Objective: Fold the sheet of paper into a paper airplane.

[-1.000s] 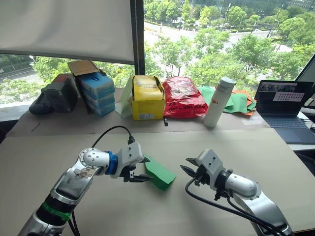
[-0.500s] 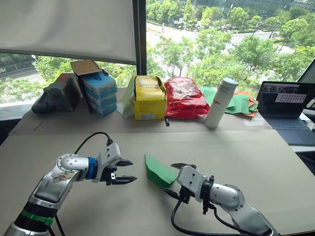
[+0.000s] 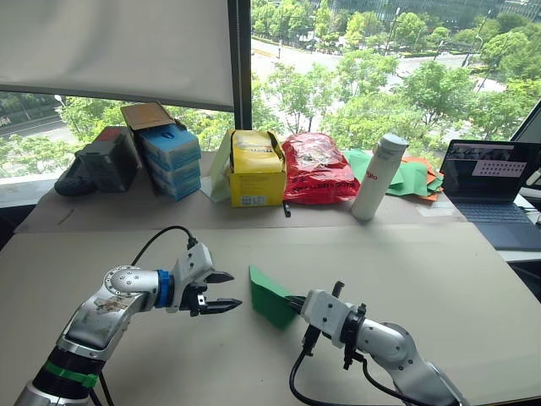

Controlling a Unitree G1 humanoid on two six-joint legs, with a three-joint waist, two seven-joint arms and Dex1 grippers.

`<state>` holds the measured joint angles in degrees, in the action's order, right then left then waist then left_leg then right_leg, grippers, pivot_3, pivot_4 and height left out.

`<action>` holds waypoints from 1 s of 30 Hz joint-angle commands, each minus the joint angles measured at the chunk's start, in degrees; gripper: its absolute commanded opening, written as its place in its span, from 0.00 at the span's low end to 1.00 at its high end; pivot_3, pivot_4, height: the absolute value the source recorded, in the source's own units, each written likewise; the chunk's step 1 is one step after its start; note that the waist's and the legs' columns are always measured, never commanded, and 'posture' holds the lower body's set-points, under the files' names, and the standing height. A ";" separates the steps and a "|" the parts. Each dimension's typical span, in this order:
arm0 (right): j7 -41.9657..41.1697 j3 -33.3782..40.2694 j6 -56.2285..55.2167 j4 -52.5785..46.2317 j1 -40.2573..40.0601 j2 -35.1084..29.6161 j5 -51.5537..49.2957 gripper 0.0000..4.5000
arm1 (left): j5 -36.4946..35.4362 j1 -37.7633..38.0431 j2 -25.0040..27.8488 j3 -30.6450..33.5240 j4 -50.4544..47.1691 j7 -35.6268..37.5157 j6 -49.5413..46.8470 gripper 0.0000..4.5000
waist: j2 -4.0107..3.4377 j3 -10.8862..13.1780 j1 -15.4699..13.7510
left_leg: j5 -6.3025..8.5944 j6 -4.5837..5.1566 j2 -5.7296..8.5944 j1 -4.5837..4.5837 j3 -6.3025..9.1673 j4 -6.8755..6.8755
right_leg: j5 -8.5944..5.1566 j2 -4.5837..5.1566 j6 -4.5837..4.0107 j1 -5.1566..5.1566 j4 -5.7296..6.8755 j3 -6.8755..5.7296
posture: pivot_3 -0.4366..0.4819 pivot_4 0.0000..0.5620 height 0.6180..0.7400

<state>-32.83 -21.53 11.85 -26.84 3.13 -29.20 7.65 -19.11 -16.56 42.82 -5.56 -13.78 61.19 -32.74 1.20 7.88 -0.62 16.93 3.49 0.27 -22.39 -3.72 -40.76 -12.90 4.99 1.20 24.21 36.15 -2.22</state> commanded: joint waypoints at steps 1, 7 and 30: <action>-2.34 1.16 -2.84 -0.13 0.95 -0.88 -1.30 0.02 | -0.17 -0.28 -0.37 0.22 -0.49 -0.72 1.08 0.72 | 0.00 0.00 0.01 | 0.00 0.00 0.00 0.00 0.00 0.00 | 0.00 0.00 0.00 0.00 0.00 0.00 | 0.48 0.27 1.00; -10.26 1.26 -14.87 6.60 5.79 -4.73 -3.02 0.02 | -2.30 -1.22 -1.95 1.65 1.86 -0.70 0.69 0.72 | 0.00 0.00 0.02 | 0.03 0.05 0.00 0.02 -0.01 0.00 | 0.00 -0.01 0.00 -0.01 -0.01 0.00 | 0.48 0.27 1.00; -32.55 -0.60 -57.80 48.30 30.31 -5.17 -8.93 0.02 | -11.51 3.20 0.29 6.56 3.60 4.80 -1.90 0.72 | 0.00 0.04 0.64 | -0.04 -0.07 -0.05 0.07 0.01 0.02 | 0.03 0.35 -0.03 -0.04 0.00 0.01 | 0.48 0.27 1.00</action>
<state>-64.97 -22.23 -43.43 20.78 32.22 -34.50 -0.85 -29.50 -13.29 42.53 -0.12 -8.21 66.06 -34.34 1.20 7.92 0.02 16.89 3.41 0.20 -22.31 -3.70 -40.74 -12.88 5.38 1.16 24.18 36.16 -2.20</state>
